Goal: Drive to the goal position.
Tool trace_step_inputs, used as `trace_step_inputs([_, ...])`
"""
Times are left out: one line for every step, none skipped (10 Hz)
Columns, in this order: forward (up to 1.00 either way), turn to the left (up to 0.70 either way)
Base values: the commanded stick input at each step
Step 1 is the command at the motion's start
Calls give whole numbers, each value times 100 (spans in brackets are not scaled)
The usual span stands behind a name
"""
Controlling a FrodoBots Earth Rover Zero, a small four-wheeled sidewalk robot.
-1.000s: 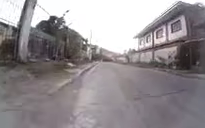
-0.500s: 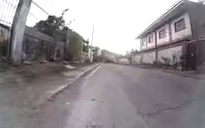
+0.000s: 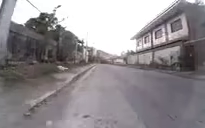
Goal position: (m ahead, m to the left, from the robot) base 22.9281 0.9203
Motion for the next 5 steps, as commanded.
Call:
trace_step_inputs([100,-8])
trace_step_inputs([100,-1])
trace_step_inputs([100,0])
trace_step_inputs([100,0])
trace_step_inputs([100,0])
